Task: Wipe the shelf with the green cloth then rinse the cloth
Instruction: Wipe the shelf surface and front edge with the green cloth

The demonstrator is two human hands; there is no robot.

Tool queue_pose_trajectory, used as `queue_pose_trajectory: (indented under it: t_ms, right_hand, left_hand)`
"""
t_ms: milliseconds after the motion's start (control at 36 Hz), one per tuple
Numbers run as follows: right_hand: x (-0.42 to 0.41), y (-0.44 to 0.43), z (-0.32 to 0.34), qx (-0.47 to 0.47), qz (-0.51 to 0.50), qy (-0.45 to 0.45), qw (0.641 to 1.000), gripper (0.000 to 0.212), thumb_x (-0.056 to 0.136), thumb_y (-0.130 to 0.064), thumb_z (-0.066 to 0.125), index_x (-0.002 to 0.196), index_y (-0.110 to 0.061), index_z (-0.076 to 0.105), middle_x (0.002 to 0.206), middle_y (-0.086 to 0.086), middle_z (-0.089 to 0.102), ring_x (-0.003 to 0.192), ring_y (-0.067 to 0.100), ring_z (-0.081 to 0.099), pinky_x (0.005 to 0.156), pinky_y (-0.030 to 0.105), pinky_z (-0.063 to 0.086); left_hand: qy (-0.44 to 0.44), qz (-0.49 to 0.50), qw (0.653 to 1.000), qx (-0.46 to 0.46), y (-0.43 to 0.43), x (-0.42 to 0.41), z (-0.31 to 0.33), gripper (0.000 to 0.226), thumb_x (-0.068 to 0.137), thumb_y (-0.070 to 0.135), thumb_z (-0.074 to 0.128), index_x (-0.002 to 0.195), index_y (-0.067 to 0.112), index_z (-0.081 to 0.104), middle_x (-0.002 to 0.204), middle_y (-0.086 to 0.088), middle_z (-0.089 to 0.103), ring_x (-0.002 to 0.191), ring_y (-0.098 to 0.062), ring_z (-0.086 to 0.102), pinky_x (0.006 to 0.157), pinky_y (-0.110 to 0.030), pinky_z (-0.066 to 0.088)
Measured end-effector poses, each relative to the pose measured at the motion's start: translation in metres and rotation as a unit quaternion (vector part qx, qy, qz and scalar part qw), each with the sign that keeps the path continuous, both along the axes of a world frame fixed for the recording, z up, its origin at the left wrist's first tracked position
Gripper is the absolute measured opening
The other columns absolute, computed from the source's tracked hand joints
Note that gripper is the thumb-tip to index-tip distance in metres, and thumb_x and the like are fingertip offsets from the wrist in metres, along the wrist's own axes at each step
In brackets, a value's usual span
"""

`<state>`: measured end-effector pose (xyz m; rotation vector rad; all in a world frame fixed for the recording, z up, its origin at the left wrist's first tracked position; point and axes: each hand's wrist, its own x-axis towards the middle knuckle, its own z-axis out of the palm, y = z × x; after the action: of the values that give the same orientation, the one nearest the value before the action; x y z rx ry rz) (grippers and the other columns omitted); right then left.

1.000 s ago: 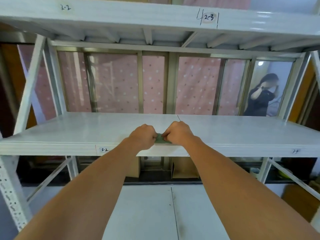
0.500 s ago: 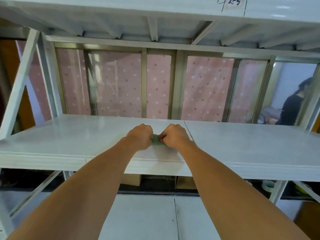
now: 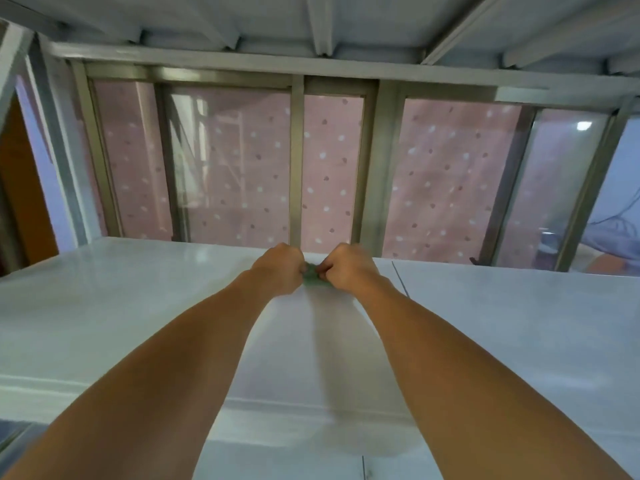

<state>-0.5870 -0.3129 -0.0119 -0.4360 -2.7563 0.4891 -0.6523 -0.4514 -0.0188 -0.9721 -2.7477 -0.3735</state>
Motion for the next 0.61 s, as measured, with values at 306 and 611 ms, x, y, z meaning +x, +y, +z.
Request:
queue_pose_trajectory:
  t_ms: [306, 611]
  right_hand:
    - [-0.046, 0.017, -0.003, 0.032, 0.007, 0.022, 0.999, 0.026, 0.093, -0.036, 0.069, 0.113, -0.023, 0.078, 0.105, 0.003, 0.072, 0.082, 0.020, 0.059, 0.082, 0.028, 0.056]
    - [-0.075, 0.013, -0.003, 0.065, -0.007, 0.008, 0.998, 0.022, 0.096, -0.034, 0.067, 0.110, -0.019, 0.076, 0.095, 0.004, 0.070, 0.080, 0.020, 0.063, 0.076, 0.026, 0.054]
  left_hand:
    - [-0.006, 0.040, 0.999, 0.002, 0.022, -0.042, 0.004, 0.022, 0.094, 0.021, 0.056, 0.104, 0.011, 0.073, 0.088, -0.007, 0.060, 0.076, -0.024, 0.058, 0.077, -0.034, 0.054]
    - [-0.006, 0.035, 0.999, 0.015, 0.021, -0.055, 0.006, 0.023, 0.099, 0.021, 0.051, 0.106, 0.009, 0.070, 0.093, -0.009, 0.061, 0.080, -0.023, 0.056, 0.079, -0.033, 0.052]
